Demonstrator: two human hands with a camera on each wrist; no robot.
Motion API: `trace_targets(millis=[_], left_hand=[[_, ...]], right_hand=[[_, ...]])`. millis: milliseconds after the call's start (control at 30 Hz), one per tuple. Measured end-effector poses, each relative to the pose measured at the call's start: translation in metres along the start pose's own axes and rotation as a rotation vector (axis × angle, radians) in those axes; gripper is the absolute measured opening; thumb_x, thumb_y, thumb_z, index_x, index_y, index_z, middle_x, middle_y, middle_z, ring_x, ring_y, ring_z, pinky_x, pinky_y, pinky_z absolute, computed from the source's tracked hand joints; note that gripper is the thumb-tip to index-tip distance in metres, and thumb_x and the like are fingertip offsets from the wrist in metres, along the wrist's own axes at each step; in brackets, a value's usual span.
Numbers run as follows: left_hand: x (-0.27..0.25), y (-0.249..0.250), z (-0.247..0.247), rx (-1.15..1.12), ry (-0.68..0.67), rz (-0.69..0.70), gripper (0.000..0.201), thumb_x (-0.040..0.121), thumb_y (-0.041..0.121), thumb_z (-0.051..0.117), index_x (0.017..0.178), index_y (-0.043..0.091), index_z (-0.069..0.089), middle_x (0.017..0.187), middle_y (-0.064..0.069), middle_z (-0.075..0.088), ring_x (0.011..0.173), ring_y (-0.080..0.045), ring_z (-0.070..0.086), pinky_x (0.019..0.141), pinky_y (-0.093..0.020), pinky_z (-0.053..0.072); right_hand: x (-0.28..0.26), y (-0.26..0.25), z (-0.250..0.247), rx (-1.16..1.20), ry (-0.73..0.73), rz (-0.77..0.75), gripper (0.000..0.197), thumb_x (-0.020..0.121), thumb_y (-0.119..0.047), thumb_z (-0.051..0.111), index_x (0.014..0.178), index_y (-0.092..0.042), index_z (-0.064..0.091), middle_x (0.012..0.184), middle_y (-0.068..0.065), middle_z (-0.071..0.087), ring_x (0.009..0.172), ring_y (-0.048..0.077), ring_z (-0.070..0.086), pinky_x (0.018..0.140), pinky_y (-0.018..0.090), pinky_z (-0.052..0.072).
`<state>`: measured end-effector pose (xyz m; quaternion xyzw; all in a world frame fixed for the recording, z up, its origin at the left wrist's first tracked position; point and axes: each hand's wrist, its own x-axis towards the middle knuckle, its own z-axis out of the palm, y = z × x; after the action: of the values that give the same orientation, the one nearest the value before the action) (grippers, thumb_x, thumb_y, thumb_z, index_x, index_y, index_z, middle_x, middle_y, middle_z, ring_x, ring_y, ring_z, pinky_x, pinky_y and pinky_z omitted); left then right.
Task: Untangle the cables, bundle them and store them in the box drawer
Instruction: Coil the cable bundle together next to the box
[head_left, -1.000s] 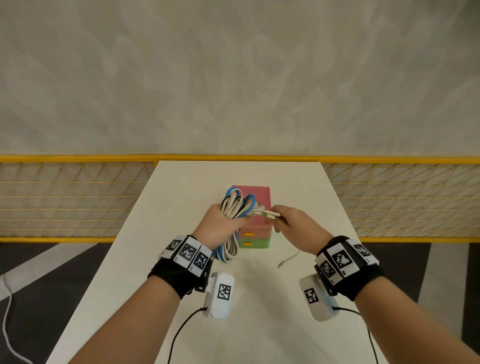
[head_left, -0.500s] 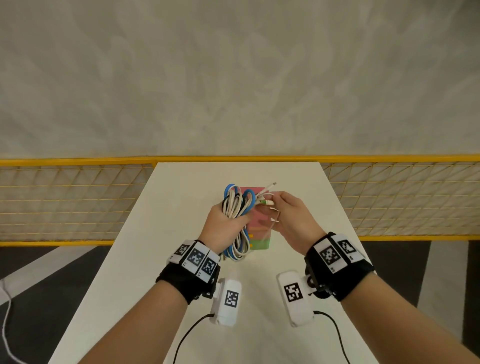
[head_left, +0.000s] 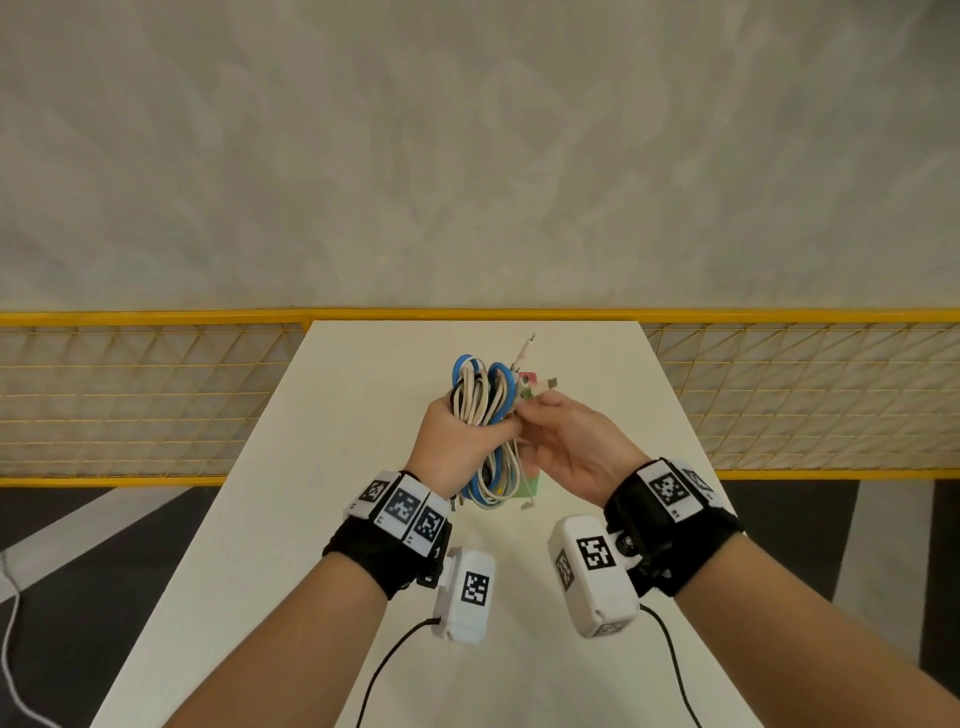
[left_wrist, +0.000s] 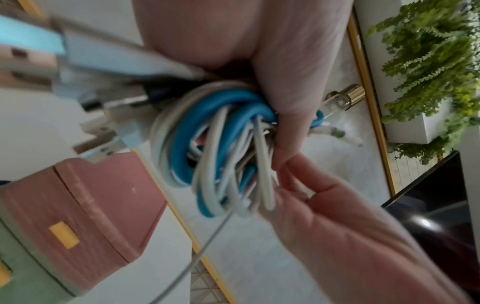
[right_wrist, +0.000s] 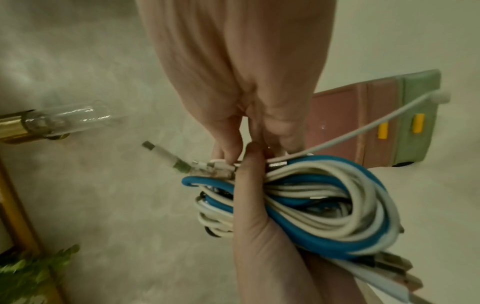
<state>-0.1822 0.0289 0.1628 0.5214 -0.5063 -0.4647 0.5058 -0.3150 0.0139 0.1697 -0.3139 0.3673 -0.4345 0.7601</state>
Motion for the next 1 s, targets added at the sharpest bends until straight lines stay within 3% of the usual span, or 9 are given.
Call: trace_targets(millis=[133, 233, 333, 400, 533, 633, 800, 900, 1000], left_hand=[[0.006, 0.003, 0.001, 0.04, 0.015, -0.021, 0.019, 0.08, 0.002, 0.071, 0.071, 0.018, 0.068, 0.056, 0.011, 0.066, 0.056, 0.0, 0.062, 0.057, -0.016, 0.049], [0.012, 0.004, 0.0, -0.007, 0.139, -0.063, 0.02, 0.082, 0.006, 0.069, 0.065, 0.015, 0.063, 0.054, 0.004, 0.06, 0.051, -0.009, 0.058, 0.055, -0.023, 0.047], [0.017, 0.006, -0.003, -0.117, 0.21, -0.107, 0.015, 0.082, 0.01, 0.068, 0.068, 0.01, 0.063, 0.065, -0.008, 0.067, 0.06, -0.021, 0.062, 0.063, -0.033, 0.051], [0.018, 0.009, -0.006, -0.199, 0.201, -0.103, 0.011, 0.084, 0.013, 0.068, 0.074, 0.008, 0.067, 0.075, -0.015, 0.072, 0.066, -0.025, 0.065, 0.067, -0.036, 0.055], [0.02, 0.016, -0.014, -0.358, 0.104, -0.073, 0.031, 0.088, 0.008, 0.061, 0.058, 0.013, 0.062, 0.059, -0.007, 0.062, 0.054, -0.023, 0.057, 0.058, -0.03, 0.048], [0.02, 0.014, -0.019, -0.293, 0.062, -0.075, 0.031, 0.089, 0.011, 0.063, 0.058, 0.011, 0.061, 0.059, -0.009, 0.059, 0.052, -0.023, 0.056, 0.059, -0.031, 0.047], [0.021, 0.01, -0.02, -0.122, 0.203, -0.062, 0.02, 0.084, 0.018, 0.073, 0.095, 0.003, 0.066, 0.075, -0.005, 0.068, 0.062, -0.013, 0.066, 0.063, -0.027, 0.053], [0.018, 0.013, -0.016, -0.062, 0.177, -0.01, 0.014, 0.084, 0.019, 0.073, 0.092, 0.008, 0.066, 0.077, -0.001, 0.07, 0.068, -0.011, 0.068, 0.07, -0.028, 0.056], [0.012, 0.015, -0.011, -0.041, 0.093, 0.031, 0.018, 0.087, 0.014, 0.069, 0.07, 0.009, 0.066, 0.065, -0.003, 0.069, 0.061, -0.015, 0.066, 0.069, -0.032, 0.056]], right_hand=[[0.0, -0.004, -0.005, -0.048, 0.014, -0.027, 0.035, 0.092, -0.004, 0.052, 0.124, 0.01, 0.049, 0.112, 0.021, 0.062, 0.086, 0.024, 0.066, 0.069, 0.035, 0.06], [-0.001, -0.007, -0.002, -0.456, 0.063, -0.148, 0.02, 0.092, -0.002, 0.049, 0.11, -0.001, 0.059, 0.094, 0.01, 0.063, 0.076, 0.022, 0.06, 0.065, 0.03, 0.054], [-0.001, 0.001, -0.005, -0.821, 0.087, -0.13, 0.023, 0.088, 0.002, 0.04, 0.097, 0.001, 0.061, 0.081, 0.018, 0.057, 0.061, 0.024, 0.052, 0.053, 0.028, 0.047], [-0.002, 0.012, -0.012, -0.789, 0.04, -0.024, 0.027, 0.087, 0.002, 0.038, 0.098, 0.011, 0.06, 0.081, 0.02, 0.059, 0.06, 0.023, 0.056, 0.056, 0.028, 0.053], [0.005, 0.033, -0.028, -0.708, 0.129, -0.03, 0.03, 0.085, -0.015, 0.056, 0.084, 0.014, 0.063, 0.083, 0.018, 0.066, 0.075, 0.021, 0.061, 0.092, 0.047, 0.053], [0.005, 0.032, -0.027, -0.676, 0.202, -0.068, 0.037, 0.089, -0.024, 0.06, 0.09, 0.012, 0.065, 0.081, 0.012, 0.068, 0.074, 0.019, 0.062, 0.076, 0.034, 0.057], [0.002, 0.015, -0.017, -0.855, 0.229, -0.094, 0.03, 0.096, -0.03, 0.045, 0.09, -0.008, 0.064, 0.056, 0.004, 0.052, 0.042, 0.013, 0.048, 0.044, 0.026, 0.05], [-0.001, 0.015, -0.008, -0.672, 0.12, 0.073, 0.03, 0.097, -0.032, 0.046, 0.103, -0.007, 0.062, 0.07, 0.017, 0.065, 0.049, 0.022, 0.059, 0.05, 0.03, 0.057], [0.002, 0.016, -0.007, -0.49, 0.141, -0.033, 0.021, 0.088, -0.01, 0.061, 0.106, 0.001, 0.063, 0.09, 0.023, 0.07, 0.07, 0.028, 0.066, 0.075, 0.037, 0.061]])
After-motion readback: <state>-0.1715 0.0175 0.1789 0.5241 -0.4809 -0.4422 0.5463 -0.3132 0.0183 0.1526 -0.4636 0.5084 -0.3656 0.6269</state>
